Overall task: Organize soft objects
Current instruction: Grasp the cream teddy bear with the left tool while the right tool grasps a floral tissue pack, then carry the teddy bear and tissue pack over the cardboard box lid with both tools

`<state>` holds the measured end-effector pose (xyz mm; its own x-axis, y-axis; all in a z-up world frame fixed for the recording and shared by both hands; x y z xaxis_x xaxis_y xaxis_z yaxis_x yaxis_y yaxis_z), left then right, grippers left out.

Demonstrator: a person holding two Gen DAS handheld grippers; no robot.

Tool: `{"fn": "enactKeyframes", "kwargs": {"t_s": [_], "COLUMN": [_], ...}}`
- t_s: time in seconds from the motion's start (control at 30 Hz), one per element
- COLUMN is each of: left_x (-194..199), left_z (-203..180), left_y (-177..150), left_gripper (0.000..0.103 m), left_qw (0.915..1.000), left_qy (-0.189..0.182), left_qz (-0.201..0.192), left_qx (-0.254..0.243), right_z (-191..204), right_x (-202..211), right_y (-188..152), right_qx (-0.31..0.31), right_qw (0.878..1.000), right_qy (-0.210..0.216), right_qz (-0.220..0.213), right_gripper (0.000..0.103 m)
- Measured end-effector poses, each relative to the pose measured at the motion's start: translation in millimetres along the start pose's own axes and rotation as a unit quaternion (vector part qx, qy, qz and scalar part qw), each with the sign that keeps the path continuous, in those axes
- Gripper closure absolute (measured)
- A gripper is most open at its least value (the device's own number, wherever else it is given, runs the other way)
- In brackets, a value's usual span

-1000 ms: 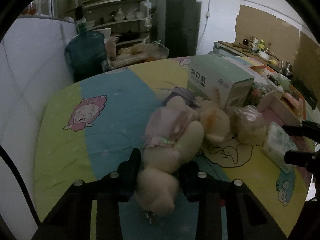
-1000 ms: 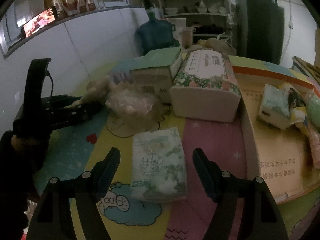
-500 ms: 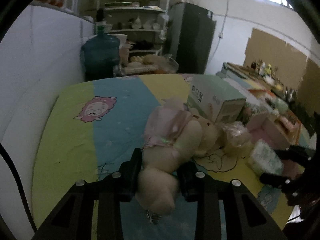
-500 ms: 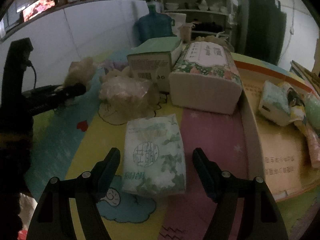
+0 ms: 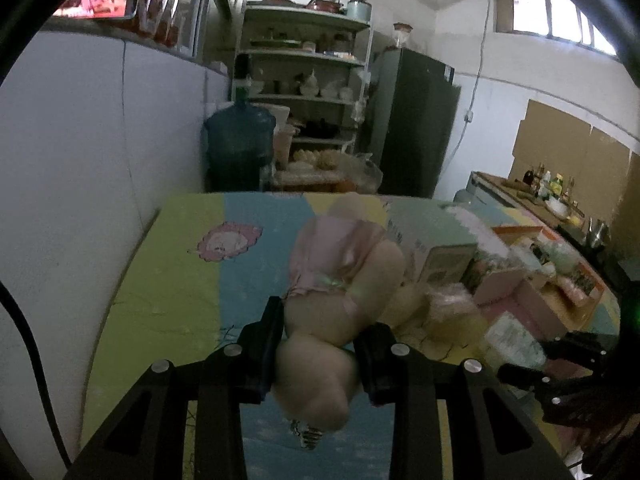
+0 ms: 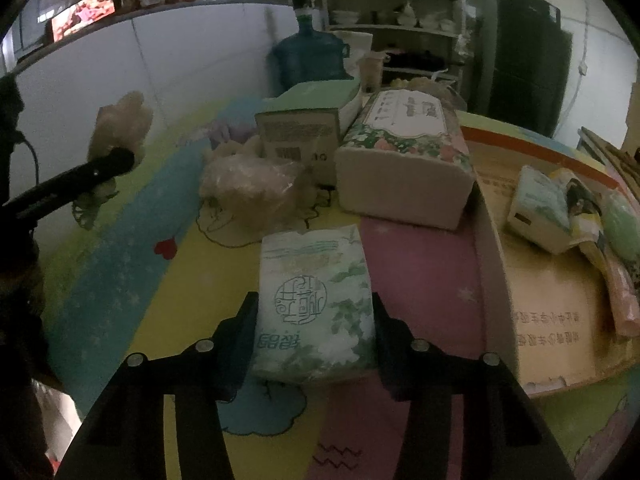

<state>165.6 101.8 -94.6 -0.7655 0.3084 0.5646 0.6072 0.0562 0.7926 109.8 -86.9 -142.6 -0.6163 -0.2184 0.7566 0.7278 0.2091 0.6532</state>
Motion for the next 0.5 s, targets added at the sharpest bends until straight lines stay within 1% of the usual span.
{"fn": "enactKeyframes", "kwargs": {"t_s": [0.3,0.5], "left_x": [16.4,24.6], "left_z": [-21.3,-42.4], "left_y": [4.0,7.5], "left_gripper": [0.069,0.069], "left_qw": [0.9998,0.9993], "left_qy": [-0.009,-0.027], "left_qz": [-0.016,-0.024], "left_qx": [0.011,0.010], "right_z": [-0.9,-2.6], "right_x": [18.6,33.5], "right_y": [7.0,20.2], "right_qx": [0.001,0.002], "right_qw": [1.000,0.999], "right_qy": [0.006,0.012], "right_qz": [-0.026,-0.050], "right_gripper": [0.050,0.050]}}
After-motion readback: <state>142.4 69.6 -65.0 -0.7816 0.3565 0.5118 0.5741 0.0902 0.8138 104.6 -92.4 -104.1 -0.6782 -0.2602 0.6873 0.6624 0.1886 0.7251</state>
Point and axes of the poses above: each gripper's, at about its wrist camera, not at the fingertips, and x roughly against the way its jaws point, z to its left, y to its top, the point moved 10 cm from there along -x, roughly the way its jaws point, and after that the axes turned 8 degrees about x, right-handed, at the moved point
